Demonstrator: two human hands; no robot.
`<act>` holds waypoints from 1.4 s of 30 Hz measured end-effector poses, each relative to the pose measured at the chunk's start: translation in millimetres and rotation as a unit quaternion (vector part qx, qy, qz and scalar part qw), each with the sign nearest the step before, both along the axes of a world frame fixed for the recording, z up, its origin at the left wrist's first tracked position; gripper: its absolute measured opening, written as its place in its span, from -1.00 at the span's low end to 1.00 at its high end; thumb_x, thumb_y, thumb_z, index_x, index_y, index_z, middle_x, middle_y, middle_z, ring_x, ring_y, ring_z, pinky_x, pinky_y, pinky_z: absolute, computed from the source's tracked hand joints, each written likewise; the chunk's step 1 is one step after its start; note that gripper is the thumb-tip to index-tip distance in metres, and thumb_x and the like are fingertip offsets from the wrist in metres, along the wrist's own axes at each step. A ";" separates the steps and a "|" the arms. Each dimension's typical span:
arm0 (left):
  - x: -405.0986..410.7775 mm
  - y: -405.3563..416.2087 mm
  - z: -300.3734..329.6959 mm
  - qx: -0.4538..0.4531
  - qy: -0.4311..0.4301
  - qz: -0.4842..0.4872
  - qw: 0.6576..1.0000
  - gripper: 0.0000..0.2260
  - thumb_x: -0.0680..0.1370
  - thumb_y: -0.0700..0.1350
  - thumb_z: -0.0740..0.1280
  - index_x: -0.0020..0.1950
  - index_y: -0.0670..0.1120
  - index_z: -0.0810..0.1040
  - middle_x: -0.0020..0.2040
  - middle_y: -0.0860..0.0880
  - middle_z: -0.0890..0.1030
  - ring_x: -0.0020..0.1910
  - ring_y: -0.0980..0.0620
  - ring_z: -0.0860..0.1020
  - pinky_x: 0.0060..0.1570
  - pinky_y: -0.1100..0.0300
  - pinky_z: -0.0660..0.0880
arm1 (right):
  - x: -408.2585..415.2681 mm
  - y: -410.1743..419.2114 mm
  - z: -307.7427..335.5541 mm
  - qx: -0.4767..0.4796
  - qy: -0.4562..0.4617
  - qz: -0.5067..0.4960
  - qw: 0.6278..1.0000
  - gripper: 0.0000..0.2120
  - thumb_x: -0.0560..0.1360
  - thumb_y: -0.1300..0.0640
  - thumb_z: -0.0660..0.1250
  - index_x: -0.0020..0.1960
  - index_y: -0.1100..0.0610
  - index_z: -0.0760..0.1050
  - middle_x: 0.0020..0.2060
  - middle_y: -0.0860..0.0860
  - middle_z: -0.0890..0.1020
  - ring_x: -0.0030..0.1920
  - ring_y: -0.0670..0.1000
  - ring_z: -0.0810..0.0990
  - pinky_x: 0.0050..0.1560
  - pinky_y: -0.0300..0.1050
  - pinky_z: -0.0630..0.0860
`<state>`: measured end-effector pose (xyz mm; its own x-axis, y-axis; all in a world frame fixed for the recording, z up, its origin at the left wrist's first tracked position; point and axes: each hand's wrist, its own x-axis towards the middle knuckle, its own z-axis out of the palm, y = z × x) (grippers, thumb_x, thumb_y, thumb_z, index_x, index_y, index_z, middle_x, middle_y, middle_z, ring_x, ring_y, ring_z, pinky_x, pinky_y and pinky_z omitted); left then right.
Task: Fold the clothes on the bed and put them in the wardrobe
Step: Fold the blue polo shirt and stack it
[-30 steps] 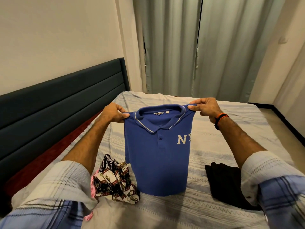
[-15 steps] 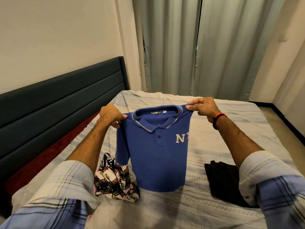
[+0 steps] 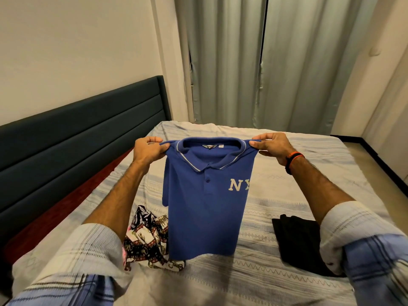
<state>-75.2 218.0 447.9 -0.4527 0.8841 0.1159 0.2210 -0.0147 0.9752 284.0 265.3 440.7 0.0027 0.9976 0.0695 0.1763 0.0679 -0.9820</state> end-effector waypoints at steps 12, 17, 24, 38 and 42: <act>1.1 1.1 -24.5 -0.032 -0.196 -0.034 0.979 -0.87 0.54 -0.21 0.41 0.05 -0.20 0.64 -0.16 -0.09 0.64 -0.16 0.00 0.57 -0.18 0.18 0.56 | -11.0 -0.9 -7.6 -0.003 0.067 -0.021 0.998 -0.88 0.49 0.28 0.44 0.01 0.23 0.57 -0.11 0.11 0.64 -0.15 0.02 0.62 -0.21 -0.15 0.61; -2.2 -2.2 -24.0 0.020 -0.038 -0.039 0.998 -0.80 0.50 -0.24 0.46 0.10 -0.27 0.64 -0.11 -0.16 0.67 -0.13 -0.06 0.64 -0.14 0.12 0.64 | -7.4 -0.4 -6.3 -0.017 0.046 0.004 0.999 -0.79 0.51 0.28 0.41 0.14 0.27 0.59 0.02 0.14 0.63 -0.03 0.06 0.60 -0.18 -0.16 0.57; 8.0 5.0 -19.0 0.074 0.038 0.031 0.996 -0.80 0.48 -0.18 0.49 0.08 -0.19 0.68 -0.09 -0.11 0.69 -0.10 -0.03 0.66 -0.01 0.09 0.62 | -1.0 -2.3 -9.8 0.014 0.079 -0.019 0.997 -0.86 0.48 0.25 0.45 0.04 0.19 0.61 -0.03 0.12 0.65 -0.06 0.06 0.62 -0.06 -0.09 0.64; 17.3 21.5 -7.6 0.139 -0.062 -0.012 0.988 -0.91 0.52 -0.24 0.42 -0.01 -0.23 0.64 -0.23 -0.02 0.66 -0.28 0.13 0.62 -0.23 0.29 0.57 | 23.7 8.6 19.0 0.019 0.096 0.080 0.992 -0.68 0.32 0.14 0.53 0.04 0.17 0.61 -0.12 0.06 0.68 -0.16 0.00 0.64 -0.18 -0.19 0.62; 3.4 40.0 -5.8 0.111 -0.071 -0.119 0.984 -0.94 0.53 -0.26 0.38 -0.11 -0.16 0.63 -0.31 0.03 0.67 -0.30 0.07 0.62 -0.28 0.25 0.57 | 33.6 23.3 21.5 -0.005 0.123 0.147 0.981 -0.56 0.15 0.08 0.52 0.00 0.20 0.58 -0.27 0.00 0.68 -0.32 -0.07 0.60 -0.29 -0.23 0.58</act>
